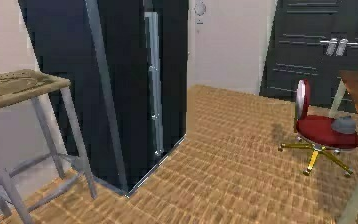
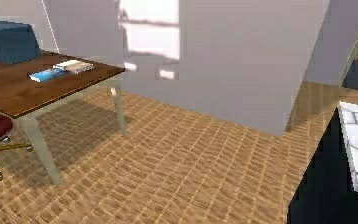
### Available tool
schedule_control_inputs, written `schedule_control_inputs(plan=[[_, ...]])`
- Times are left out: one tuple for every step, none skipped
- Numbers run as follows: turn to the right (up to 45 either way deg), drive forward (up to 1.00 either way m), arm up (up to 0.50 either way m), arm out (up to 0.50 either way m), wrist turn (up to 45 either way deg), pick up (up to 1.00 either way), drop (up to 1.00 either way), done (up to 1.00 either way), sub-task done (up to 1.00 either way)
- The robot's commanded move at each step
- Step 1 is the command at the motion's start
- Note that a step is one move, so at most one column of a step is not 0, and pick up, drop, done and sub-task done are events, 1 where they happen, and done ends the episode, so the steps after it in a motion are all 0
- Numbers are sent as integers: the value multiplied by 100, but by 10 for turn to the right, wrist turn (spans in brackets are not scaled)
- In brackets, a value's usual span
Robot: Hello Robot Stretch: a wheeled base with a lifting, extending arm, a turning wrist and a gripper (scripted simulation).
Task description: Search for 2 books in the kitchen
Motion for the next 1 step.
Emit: schedule_control_inputs(plan=[[450, 0, 0, 0, 0, 0, 0, 0, 0]])
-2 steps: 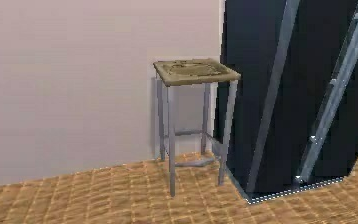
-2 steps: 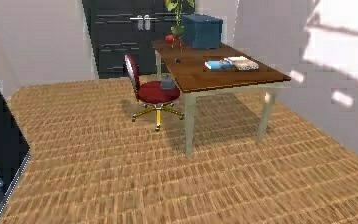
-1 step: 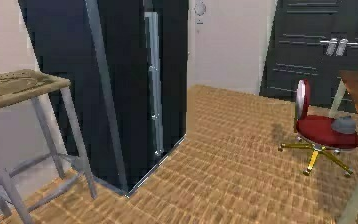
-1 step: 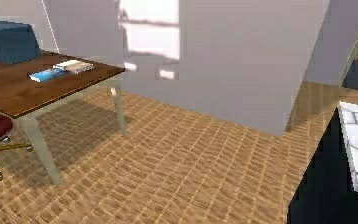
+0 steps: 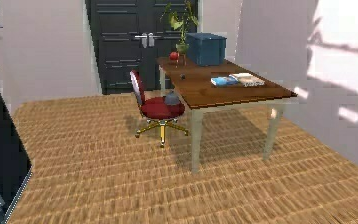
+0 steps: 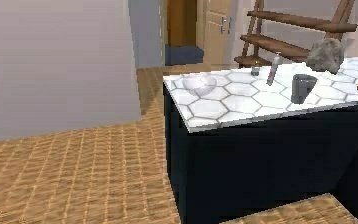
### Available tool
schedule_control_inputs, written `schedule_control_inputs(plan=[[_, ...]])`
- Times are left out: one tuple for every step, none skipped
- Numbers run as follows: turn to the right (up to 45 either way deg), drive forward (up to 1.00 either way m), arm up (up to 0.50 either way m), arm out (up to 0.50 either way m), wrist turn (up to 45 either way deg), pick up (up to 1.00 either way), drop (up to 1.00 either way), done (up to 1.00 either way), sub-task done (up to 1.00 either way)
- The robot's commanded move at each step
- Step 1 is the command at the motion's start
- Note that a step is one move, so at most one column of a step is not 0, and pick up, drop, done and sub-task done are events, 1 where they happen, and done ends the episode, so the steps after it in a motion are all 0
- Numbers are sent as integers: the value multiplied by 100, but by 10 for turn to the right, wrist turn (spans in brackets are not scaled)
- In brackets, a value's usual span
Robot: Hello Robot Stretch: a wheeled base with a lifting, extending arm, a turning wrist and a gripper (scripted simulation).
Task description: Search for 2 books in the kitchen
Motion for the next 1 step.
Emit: schedule_control_inputs(plan=[[180, 0, 0, 0, 0, 0, 0, 0, 0]])
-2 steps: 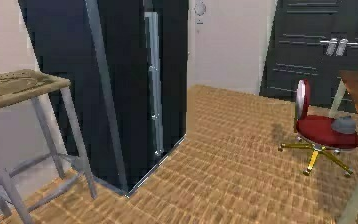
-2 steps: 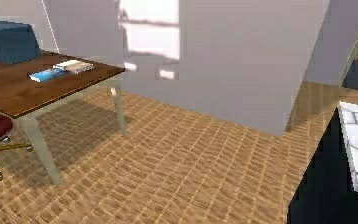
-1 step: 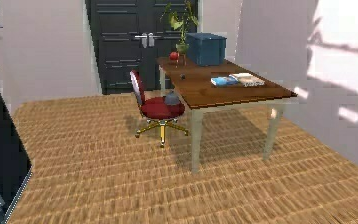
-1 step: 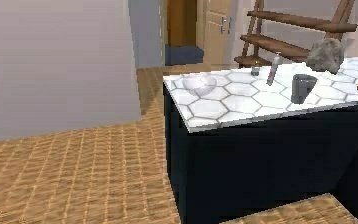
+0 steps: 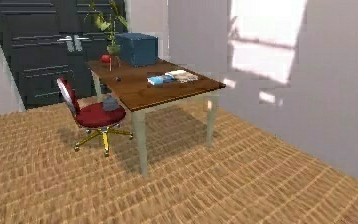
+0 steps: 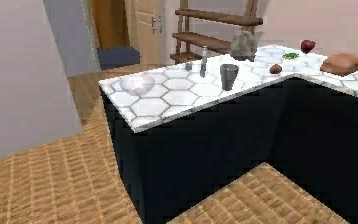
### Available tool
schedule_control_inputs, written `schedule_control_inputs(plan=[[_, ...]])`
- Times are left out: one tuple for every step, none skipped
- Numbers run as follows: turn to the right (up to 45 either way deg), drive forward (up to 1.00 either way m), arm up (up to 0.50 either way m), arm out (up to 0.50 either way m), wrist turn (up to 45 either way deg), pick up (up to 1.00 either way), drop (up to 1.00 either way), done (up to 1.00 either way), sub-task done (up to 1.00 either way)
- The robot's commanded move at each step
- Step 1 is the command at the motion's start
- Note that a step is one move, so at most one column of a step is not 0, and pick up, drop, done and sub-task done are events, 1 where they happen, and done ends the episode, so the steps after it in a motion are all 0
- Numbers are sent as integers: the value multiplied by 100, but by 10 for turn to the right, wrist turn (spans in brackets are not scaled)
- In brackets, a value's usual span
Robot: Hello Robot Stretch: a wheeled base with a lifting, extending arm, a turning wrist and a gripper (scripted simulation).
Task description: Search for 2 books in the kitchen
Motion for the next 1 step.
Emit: schedule_control_inputs(plan=[[0, 100, 0, 0, 0, 0, 0, 0, 0]])
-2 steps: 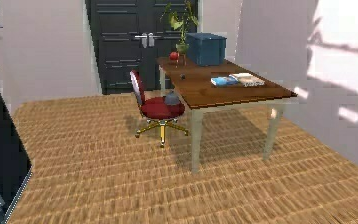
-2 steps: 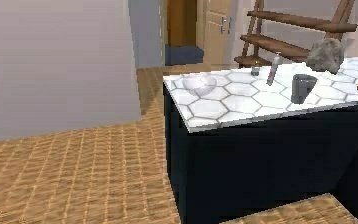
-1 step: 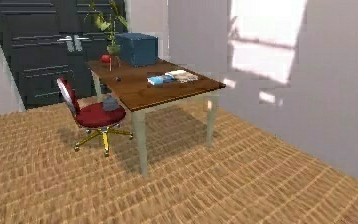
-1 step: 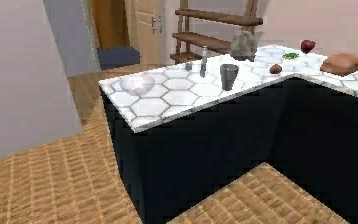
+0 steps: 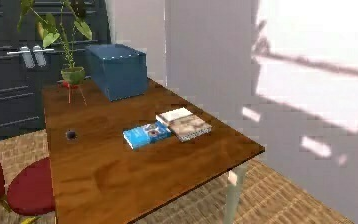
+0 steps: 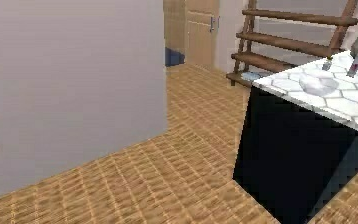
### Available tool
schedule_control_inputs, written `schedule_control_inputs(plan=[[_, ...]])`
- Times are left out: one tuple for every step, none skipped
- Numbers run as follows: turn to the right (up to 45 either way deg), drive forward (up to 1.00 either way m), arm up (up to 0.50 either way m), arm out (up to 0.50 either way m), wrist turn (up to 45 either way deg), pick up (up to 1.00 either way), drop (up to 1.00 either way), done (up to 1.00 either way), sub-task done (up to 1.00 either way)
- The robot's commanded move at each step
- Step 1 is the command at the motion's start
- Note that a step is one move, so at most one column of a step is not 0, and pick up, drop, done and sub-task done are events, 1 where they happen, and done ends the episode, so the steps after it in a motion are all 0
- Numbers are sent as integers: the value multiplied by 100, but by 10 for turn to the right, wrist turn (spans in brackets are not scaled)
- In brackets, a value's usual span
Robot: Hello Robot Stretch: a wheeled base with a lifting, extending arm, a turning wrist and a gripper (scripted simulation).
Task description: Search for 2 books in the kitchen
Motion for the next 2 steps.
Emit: schedule_control_inputs(plan=[[450, 0, 0, 0, 0, 0, 0, 0, 0], [0, 5, 0, 0, 0, 0, 0, 0, 0]])
